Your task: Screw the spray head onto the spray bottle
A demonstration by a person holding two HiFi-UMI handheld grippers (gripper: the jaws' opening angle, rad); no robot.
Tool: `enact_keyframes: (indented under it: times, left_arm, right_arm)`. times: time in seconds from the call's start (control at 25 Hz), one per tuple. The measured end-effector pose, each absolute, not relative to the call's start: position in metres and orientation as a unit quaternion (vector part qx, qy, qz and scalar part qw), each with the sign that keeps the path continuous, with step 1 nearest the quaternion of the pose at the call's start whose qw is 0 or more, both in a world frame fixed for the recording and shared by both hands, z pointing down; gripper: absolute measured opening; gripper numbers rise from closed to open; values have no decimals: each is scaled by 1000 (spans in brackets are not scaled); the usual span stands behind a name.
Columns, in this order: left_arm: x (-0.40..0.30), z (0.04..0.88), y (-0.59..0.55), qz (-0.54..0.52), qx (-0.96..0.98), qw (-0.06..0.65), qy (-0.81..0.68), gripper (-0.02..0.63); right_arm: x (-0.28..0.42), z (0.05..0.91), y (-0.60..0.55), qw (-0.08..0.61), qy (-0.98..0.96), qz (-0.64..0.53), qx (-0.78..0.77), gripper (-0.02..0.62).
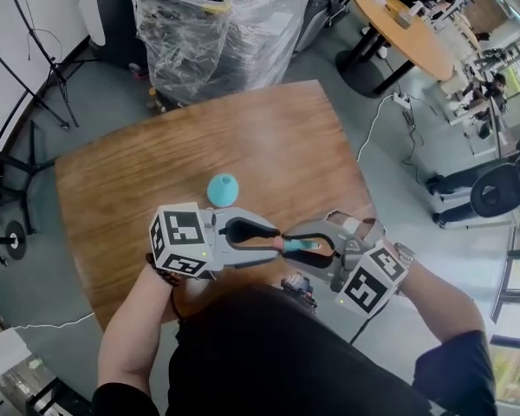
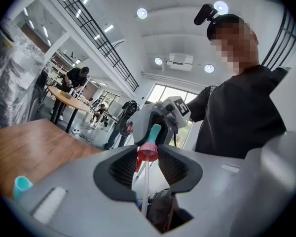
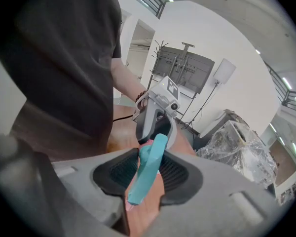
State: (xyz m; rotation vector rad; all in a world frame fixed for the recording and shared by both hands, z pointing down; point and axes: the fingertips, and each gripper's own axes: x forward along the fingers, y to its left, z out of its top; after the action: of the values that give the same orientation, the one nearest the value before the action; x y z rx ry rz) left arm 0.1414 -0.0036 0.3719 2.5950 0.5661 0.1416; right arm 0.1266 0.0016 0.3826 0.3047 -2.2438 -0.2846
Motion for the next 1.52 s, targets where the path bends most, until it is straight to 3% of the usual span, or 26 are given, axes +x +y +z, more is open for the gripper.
enact_keyframes:
  times: [0.2,0.36,0.52,0.96,1.52]
  left_arm:
    - [137,376,-5,48,950,240,193,161]
    - [131,383,-13,65,956,232,166,240]
    - [120,398,-26,87,965,215,126,262]
    - [78,443,-104,112,975,167,-94,303]
    - [86,569,-140,278,934,101,-203,458]
  right_arm:
    - [123,385,1,422,-893,-104,118,118]
    - [125,386,-3,433,-888,-103,120,117]
    - [131,391,-9,449,-878,-105,125,117]
    - [153,395,-27,489,-852,-106,151,117]
    - [181,391,-47,533,-817,-106,194,117]
